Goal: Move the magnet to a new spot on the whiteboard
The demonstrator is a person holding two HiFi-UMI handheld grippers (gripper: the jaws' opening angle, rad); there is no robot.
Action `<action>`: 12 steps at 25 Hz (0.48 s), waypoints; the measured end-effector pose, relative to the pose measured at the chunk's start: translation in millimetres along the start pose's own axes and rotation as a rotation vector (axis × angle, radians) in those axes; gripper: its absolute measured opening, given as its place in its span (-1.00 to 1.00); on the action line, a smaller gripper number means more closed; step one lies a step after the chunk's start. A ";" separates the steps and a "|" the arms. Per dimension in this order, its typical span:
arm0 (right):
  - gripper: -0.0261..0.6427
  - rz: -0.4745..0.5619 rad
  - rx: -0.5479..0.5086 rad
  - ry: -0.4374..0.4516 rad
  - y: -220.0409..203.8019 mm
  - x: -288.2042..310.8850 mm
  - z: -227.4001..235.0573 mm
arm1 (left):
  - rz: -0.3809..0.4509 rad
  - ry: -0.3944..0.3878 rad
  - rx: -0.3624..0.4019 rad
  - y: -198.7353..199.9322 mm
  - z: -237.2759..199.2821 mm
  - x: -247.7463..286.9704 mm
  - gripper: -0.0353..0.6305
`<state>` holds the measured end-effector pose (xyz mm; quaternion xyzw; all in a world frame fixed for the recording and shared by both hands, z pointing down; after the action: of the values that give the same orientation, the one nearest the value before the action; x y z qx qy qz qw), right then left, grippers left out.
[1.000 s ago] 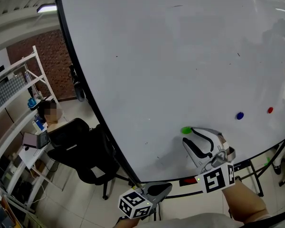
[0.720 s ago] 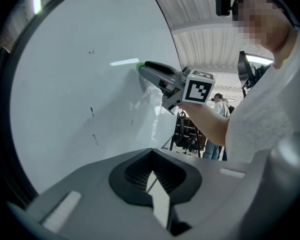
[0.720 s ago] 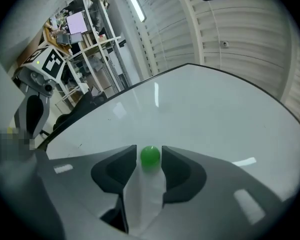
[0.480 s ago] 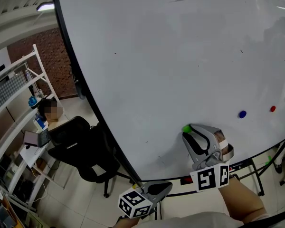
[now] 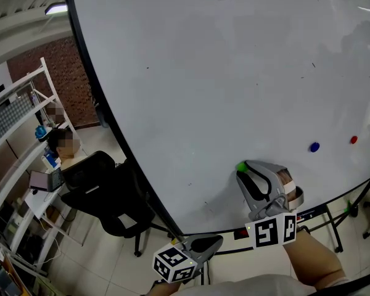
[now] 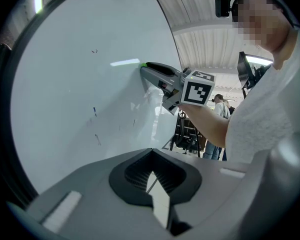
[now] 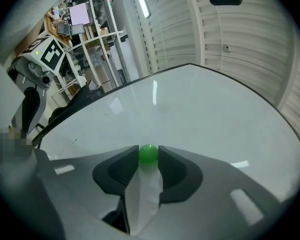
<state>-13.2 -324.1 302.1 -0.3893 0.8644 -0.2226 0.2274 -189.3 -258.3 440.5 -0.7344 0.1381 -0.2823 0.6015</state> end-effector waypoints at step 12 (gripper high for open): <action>-0.56 0.005 0.163 0.065 8.4 -14.6 12.0 | 0.014 0.001 0.001 -1.5 1.7 -8.7 -0.94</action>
<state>-2.5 -310.3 291.1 -0.3597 0.8513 -0.3043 0.2310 -195.5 -251.8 439.6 -0.7330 0.1434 -0.2784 0.6038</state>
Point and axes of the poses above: the fingertips, and each gripper's own axes: x forward along the fingers, z to its right, y out of its top, the point moved 10 cm from there along -x, backward along the fingers, and after that the axes turned 1 degree about x, right-handed, at the moved point
